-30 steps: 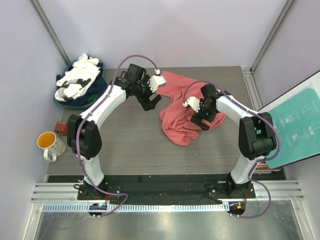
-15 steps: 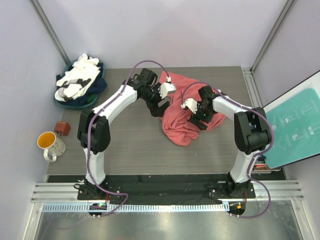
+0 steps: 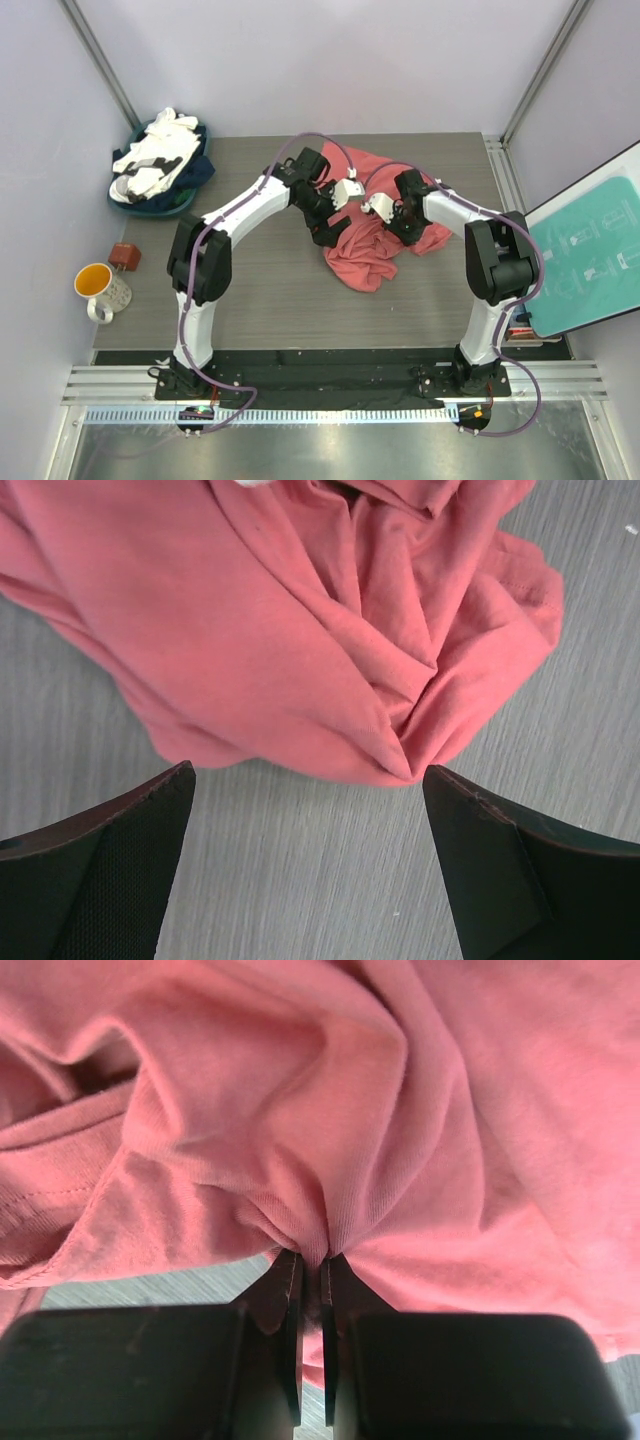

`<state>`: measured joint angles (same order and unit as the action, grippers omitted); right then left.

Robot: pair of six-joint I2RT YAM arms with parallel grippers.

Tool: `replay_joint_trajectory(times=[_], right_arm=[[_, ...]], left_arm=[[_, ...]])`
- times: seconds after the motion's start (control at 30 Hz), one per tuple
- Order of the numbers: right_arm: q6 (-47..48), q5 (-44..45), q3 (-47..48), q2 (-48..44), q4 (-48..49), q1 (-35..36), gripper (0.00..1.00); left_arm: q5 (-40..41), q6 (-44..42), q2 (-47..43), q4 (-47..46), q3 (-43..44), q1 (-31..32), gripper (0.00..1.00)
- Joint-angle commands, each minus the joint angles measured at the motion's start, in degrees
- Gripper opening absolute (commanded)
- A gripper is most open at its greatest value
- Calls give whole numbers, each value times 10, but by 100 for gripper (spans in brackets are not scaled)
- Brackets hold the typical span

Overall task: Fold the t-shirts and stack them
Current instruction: Flatten out the tshirt

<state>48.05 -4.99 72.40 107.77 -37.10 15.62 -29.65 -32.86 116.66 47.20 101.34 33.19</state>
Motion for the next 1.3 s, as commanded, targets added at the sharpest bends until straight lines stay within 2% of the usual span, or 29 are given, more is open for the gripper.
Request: replay_joint_trajectory(times=[0.0,0.2,0.3,0.37,0.4,0.43,0.6,0.67,0.77,0.9,0.97,1.07,1.27], right_arm=[[-9,15,33,-3,18,-5,1],[-11,14,51,-11,9,-10,1],[-12,11,63,-12,2,-11,1],[-11,10,70,-12,-1,-11,1],[-11,11,71,-12,-2,-11,1],[-11,12,77,-12,-3,-11,1],[0,18,92,-10,-4,-16,1],[7,27,105,-8,-3,-17,1],[16,45,139,-6,-2,-23,1],[26,81,190,-5,12,-35,1],[43,97,215,-5,19,-40,1],[74,115,232,-13,40,-49,1],[156,103,223,-47,70,-66,1]], left_arm=[[20,1,13,-18,-23,7,95],[64,24,31,-69,-59,8,94],[76,32,45,-81,-58,9,84],[79,35,53,-85,-55,9,47],[80,39,55,-87,-55,9,26],[88,44,55,-91,-52,9,0],[102,55,42,-101,-41,4,0],[145,54,31,-100,-19,0,0],[210,18,8,-91,33,-11,0],[311,-86,-13,-52,118,-40,0],[341,-132,-26,-46,130,-51,0],[384,-218,-58,-61,114,-65,0],[417,-366,-136,-160,-9,-81,0]])
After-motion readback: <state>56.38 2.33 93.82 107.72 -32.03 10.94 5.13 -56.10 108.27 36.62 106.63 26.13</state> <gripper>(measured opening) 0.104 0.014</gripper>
